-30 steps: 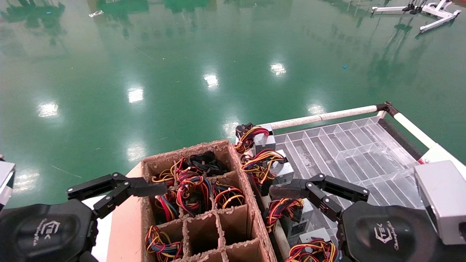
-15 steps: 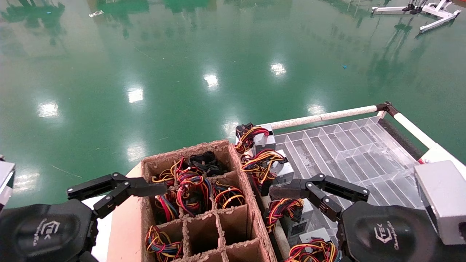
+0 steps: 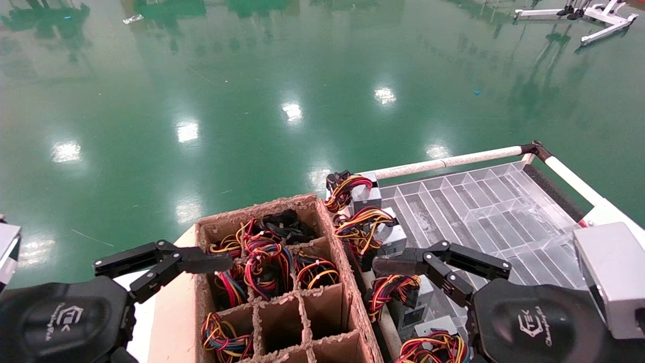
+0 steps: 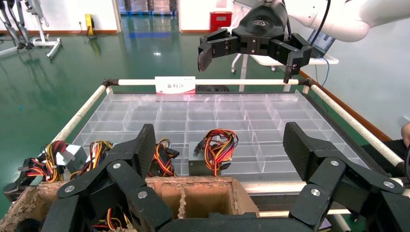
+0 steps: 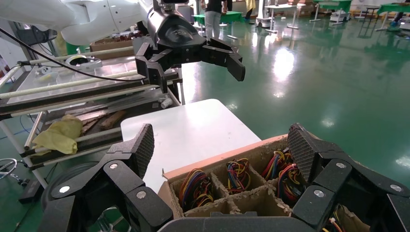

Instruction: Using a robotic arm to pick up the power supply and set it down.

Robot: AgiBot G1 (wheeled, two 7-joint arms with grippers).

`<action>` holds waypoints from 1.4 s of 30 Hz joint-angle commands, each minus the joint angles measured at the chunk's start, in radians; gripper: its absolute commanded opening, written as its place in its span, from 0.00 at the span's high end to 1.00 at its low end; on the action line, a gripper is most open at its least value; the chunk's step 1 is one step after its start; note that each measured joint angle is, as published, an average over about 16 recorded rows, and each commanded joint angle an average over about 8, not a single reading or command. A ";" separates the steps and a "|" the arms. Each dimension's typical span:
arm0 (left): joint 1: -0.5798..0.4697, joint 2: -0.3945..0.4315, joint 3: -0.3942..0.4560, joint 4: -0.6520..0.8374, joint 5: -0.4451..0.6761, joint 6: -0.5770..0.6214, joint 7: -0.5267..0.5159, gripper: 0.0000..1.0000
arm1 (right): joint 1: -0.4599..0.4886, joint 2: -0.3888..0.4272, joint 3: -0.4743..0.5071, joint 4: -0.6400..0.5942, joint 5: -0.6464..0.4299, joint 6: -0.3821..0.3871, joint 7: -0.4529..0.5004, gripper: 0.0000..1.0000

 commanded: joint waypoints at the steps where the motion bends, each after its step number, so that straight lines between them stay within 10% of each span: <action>1: 0.000 0.000 0.000 0.000 0.000 0.000 0.000 1.00 | 0.000 0.000 0.000 0.000 0.000 0.000 0.000 0.00; 42: 0.000 0.000 0.000 0.000 0.000 0.000 0.000 1.00 | 0.000 0.000 0.000 0.000 0.000 0.000 0.000 0.00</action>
